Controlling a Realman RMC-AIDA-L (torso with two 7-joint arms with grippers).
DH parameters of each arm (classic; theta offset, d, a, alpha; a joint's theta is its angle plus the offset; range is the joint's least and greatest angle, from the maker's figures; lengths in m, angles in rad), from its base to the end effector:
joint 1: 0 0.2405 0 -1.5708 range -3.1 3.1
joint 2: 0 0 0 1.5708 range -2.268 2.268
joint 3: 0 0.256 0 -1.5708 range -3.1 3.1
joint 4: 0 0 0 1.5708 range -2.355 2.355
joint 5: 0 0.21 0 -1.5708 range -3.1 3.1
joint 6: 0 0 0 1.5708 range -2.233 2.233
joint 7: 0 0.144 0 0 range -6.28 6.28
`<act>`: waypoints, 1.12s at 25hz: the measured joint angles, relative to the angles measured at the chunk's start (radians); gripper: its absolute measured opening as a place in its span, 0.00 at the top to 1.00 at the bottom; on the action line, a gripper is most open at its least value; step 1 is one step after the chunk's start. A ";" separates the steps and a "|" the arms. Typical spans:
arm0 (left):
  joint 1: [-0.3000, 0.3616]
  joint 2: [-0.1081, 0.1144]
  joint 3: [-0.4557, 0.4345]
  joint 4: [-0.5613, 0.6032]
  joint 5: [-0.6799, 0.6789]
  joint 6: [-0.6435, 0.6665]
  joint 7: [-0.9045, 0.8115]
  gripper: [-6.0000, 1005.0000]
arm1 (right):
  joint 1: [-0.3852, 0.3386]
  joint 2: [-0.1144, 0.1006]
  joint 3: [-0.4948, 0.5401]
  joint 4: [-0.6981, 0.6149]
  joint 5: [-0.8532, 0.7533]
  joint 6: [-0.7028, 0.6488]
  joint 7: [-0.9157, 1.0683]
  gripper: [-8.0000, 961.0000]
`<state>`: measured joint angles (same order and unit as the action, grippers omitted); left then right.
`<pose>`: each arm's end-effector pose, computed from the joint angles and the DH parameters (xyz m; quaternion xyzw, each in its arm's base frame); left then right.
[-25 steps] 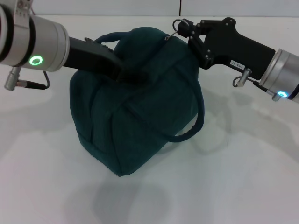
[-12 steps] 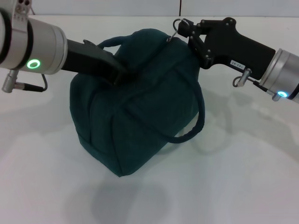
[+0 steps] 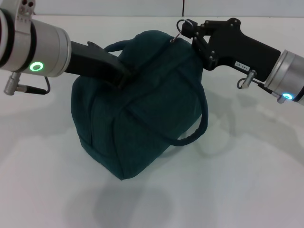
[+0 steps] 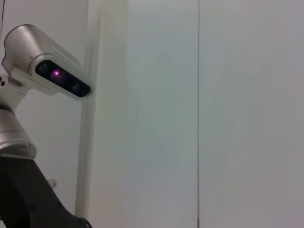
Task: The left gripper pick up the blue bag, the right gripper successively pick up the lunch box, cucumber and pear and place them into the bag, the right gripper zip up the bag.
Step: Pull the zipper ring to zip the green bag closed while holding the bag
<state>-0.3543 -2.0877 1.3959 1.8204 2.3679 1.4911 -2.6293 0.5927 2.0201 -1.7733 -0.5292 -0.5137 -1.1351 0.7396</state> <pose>-0.1308 0.3189 0.0423 -0.9288 -0.2868 -0.0072 0.2347 0.1621 0.3709 -0.0464 -0.8764 0.0447 0.4051 0.2565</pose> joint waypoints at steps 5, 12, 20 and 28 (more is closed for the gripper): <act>0.000 0.000 -0.002 0.000 -0.008 0.001 0.000 0.90 | -0.002 -0.001 0.000 0.000 0.004 0.000 0.000 0.88; 0.002 0.000 -0.008 0.000 -0.026 0.002 0.001 0.93 | -0.004 -0.002 0.000 0.000 0.006 0.000 0.000 0.88; 0.002 0.002 -0.011 0.000 -0.057 0.002 0.000 0.93 | -0.009 -0.003 0.022 0.007 0.006 -0.014 0.014 0.87; 0.013 0.003 -0.063 0.000 -0.141 0.004 0.008 0.94 | -0.002 -0.002 0.063 0.062 0.006 -0.034 0.134 0.87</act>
<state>-0.3411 -2.0852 1.3334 1.8205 2.2268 1.4949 -2.6218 0.5912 2.0181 -1.7105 -0.4668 -0.5079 -1.1691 0.8735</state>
